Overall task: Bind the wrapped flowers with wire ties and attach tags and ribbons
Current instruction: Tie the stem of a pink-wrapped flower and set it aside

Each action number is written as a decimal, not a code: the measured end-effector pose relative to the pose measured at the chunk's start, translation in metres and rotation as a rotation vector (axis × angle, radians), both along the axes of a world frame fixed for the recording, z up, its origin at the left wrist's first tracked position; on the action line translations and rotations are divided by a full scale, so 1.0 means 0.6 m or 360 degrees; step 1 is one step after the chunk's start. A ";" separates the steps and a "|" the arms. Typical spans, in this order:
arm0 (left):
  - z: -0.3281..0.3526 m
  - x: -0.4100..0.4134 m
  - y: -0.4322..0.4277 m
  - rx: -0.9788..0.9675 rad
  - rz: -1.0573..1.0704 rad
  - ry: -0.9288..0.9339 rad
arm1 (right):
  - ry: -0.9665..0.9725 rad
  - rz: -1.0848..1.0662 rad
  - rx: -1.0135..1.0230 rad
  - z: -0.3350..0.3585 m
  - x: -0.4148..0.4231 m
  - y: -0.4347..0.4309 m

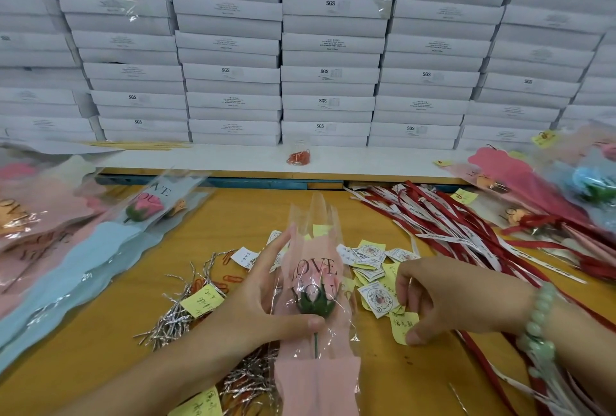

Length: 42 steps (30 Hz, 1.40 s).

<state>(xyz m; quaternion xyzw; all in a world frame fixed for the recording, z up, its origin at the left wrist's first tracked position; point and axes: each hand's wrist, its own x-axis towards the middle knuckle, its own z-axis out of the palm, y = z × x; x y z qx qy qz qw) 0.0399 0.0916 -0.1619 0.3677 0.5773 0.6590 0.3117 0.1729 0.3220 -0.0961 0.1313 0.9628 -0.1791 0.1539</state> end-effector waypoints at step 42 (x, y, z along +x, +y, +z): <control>0.005 0.006 -0.002 -0.0002 0.0012 0.0018 | 0.1005 -0.0019 -0.0955 0.047 -0.079 -0.001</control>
